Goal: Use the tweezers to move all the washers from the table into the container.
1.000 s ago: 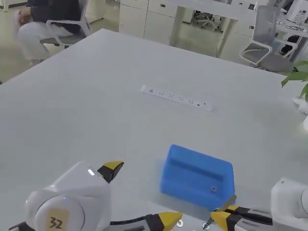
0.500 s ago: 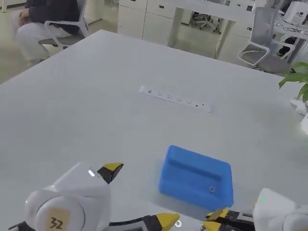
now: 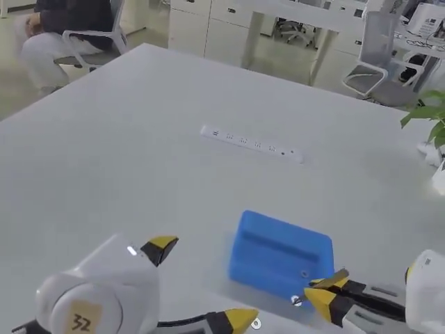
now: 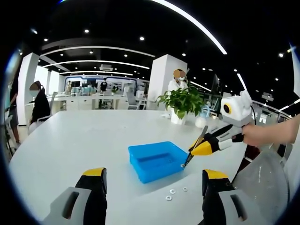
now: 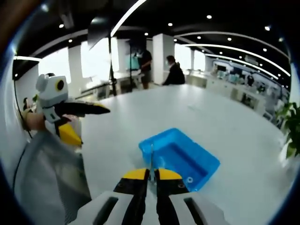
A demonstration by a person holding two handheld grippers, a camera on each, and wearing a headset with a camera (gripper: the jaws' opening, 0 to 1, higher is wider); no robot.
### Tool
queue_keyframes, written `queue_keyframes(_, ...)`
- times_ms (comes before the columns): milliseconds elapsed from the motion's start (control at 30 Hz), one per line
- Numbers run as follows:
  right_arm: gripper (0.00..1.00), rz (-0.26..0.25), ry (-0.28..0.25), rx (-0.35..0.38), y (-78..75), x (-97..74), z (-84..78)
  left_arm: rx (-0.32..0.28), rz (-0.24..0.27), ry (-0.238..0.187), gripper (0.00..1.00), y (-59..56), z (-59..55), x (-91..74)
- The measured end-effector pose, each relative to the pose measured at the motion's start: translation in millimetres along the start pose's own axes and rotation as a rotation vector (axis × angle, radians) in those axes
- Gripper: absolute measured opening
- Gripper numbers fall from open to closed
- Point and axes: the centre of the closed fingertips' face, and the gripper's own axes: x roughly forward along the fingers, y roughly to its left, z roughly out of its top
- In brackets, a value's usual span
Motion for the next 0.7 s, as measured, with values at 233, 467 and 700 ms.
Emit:
queue_keyframes(233, 0.03, -0.010, -0.016, -0.001, -9.4, -2.3, 18.3, 0.002, -0.001, 0.001, 0.85, 0.0, -0.3, 0.0)
queue_keyframes(467, 0.03, -0.045, -0.044, 0.062, -23.8, 3.2, 29.5, 0.003, -0.001, 0.003, 0.85, 0.0, -0.3, 0.0)
queue_keyframes(700, 0.03, -0.070, -0.044, 0.103, -33.4, 12.7, 34.8, 0.002, -0.001, 0.006, 0.84, 0.2, -0.8, 0.1)
